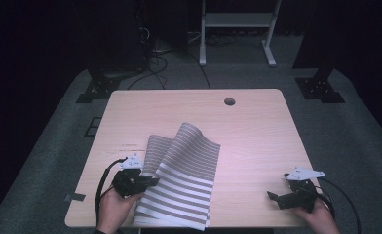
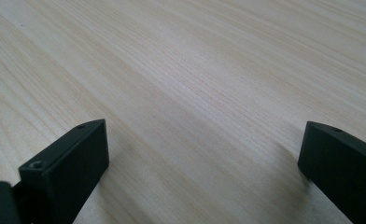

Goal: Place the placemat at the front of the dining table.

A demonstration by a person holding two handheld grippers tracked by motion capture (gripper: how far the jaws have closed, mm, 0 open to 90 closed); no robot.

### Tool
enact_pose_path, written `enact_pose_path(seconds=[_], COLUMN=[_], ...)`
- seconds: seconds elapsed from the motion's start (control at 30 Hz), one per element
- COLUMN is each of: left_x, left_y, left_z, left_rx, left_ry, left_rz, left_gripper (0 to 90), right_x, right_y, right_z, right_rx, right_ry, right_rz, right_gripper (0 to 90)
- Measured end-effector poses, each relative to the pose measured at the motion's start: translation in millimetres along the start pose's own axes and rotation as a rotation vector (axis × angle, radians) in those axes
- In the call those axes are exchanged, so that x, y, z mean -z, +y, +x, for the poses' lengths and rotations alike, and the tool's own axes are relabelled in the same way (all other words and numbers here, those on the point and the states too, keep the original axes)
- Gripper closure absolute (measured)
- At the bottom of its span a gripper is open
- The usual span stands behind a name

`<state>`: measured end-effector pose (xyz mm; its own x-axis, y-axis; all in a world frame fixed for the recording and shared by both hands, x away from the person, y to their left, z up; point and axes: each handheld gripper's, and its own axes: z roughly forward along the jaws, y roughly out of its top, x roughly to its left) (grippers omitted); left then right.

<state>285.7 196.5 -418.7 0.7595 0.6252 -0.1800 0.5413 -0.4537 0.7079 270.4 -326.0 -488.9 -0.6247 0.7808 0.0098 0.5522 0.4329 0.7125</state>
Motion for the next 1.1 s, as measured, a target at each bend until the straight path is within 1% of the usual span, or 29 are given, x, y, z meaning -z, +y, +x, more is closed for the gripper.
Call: enact_pose_path(seconds=[0.1,0.3,0.5,0.53,0.6,0.73,1.1], left_x=[-2.0,-5.5,-13.1,-15.1,-17.9,-23.5,-35.2], left_y=[4.5,15.0,27.5,29.9,33.2,41.2,58.8], left_z=[0.6,2.2,4.7,4.8,5.1,7.1,12.3], left_rx=[-0.007,-0.008,-0.015,-0.012,-0.018,-0.012,-0.001], left_ry=[-0.003,0.0,0.002,-0.001,-0.003,-0.018,-0.036], left_rz=[-0.001,-0.019,-0.03,-0.036,-0.03,-0.039,-0.049], left_gripper=[86.6,86.8,87.0,87.0,87.0,87.0,87.0], right_x=[0.0,0.0,0.0,0.0,0.0,0.0,0.0], right_y=[0.0,0.0,0.0,0.0,0.0,0.0,0.0], right_z=[0.0,0.0,0.0,0.1,0.0,0.0,0.0], right_rx=[0.0,0.0,-0.001,-0.001,0.0,0.0,-0.001], right_ry=[0.0,0.0,0.0,0.0,0.0,0.0,0.0], right_rz=[0.0,0.0,0.0,0.0,0.0,0.0,0.0], right_gripper=[0.7,0.6,0.7,0.6,0.6,0.6,0.6])
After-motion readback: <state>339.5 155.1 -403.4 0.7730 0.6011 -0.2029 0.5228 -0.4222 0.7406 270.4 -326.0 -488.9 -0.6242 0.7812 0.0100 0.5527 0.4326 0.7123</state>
